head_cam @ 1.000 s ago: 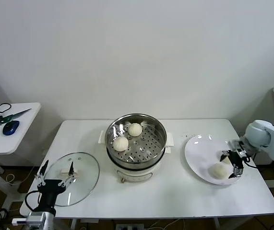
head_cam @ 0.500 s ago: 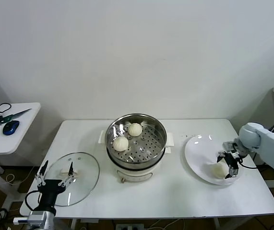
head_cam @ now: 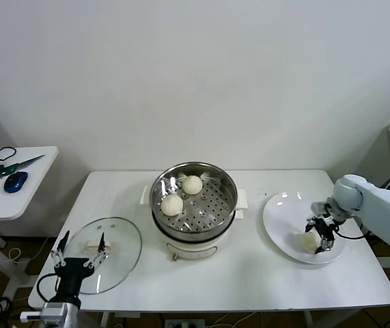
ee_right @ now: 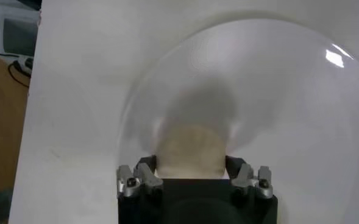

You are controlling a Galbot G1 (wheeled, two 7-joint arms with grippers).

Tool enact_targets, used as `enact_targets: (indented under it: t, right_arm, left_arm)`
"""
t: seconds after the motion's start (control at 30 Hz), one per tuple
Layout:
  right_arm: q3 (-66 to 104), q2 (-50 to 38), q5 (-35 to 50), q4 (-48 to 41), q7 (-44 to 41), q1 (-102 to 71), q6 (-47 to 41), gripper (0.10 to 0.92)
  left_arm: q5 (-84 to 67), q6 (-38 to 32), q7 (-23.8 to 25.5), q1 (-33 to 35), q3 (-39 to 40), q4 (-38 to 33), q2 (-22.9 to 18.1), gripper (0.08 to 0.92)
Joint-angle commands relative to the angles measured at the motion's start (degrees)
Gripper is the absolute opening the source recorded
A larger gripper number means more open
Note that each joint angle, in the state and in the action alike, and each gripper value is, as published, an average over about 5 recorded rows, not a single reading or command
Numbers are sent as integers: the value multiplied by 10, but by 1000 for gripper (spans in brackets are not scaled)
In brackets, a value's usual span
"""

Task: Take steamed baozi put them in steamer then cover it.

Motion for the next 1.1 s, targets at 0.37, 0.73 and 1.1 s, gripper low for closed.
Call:
enact_targets:
  t: [0.37,0.73,1.1]
  right_arm:
    - [-143,43,6,28,-44,242,169,687]
    - [-240,180,-11,94,-46,445,337,692]
    - [-191,343,-37,118,-36,395,359,687]
  left_arm:
    - [0,-1,0,2,3,-2,1,823]
    - [5,-2,-1,7,6,-1,-1,823]
    - [0,-6,-1,9,4,4,1,823]
